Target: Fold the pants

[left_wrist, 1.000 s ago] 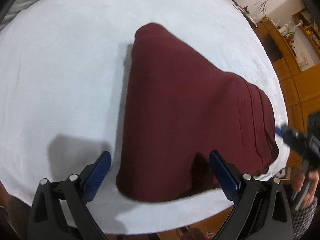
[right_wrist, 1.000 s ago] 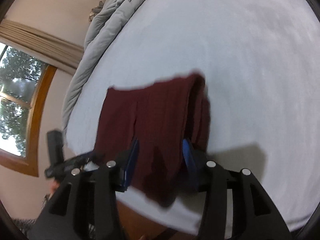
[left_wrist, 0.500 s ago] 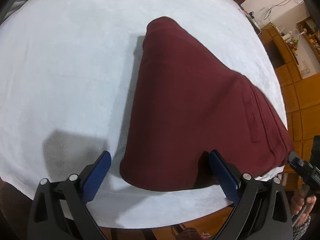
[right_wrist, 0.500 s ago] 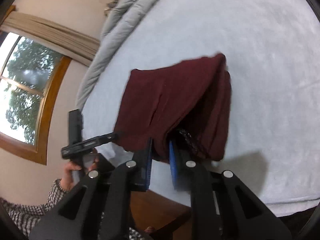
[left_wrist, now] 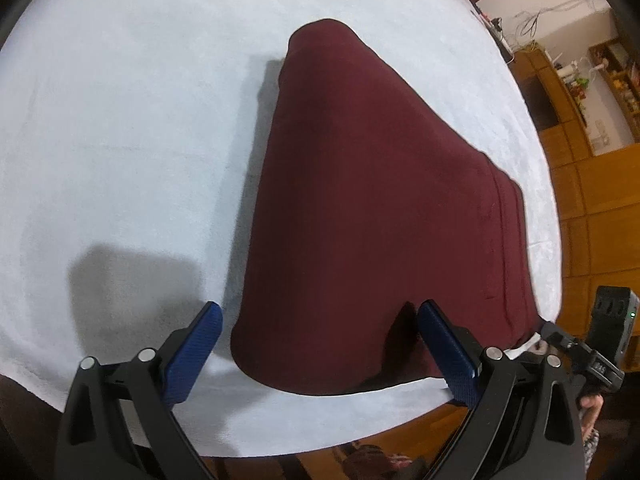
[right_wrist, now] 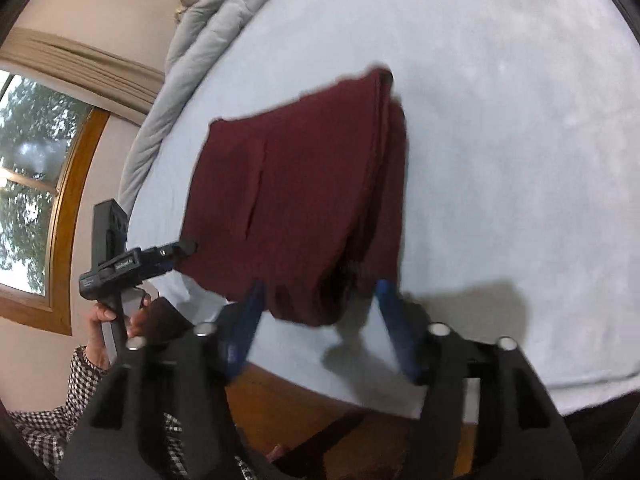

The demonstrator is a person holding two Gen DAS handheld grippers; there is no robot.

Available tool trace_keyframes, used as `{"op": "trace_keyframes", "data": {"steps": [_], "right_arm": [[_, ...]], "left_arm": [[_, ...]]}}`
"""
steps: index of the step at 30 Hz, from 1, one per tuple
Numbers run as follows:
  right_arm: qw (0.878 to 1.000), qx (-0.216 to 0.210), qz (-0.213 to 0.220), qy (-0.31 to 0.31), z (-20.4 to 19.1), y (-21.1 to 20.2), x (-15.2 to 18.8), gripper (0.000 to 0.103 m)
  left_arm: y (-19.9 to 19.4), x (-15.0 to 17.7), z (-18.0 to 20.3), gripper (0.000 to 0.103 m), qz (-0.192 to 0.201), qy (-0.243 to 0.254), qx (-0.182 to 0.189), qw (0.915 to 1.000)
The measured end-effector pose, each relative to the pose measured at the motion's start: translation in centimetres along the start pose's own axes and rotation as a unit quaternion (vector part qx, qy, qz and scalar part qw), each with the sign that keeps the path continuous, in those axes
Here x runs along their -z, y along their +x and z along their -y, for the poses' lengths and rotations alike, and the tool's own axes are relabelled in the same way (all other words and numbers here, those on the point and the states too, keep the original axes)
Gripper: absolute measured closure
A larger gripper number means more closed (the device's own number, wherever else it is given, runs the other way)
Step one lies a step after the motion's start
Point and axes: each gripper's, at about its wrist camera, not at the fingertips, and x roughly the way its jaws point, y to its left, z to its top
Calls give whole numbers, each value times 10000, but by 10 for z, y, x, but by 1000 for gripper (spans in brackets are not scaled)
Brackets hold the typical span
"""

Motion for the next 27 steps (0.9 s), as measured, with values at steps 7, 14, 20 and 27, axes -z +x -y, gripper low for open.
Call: {"op": "trace_keyframes", "data": {"steps": [7, 14, 20, 27], "right_arm": [[9988, -227, -237, 353, 16, 26, -31, 35], [9981, -416, -401, 215, 1, 47, -44, 82], [9974, -225, -374, 565, 26, 52, -38, 83], [9994, -112, -188, 266, 14, 39, -33, 67]], "left_arm": [[9, -1, -4, 4, -85, -36, -51, 9999], [4, -2, 15, 5, 51, 255, -173, 9995], [14, -2, 12, 3, -45, 301, -118, 9995], [9, -9, -1, 4, -32, 140, 65, 9999]]}}
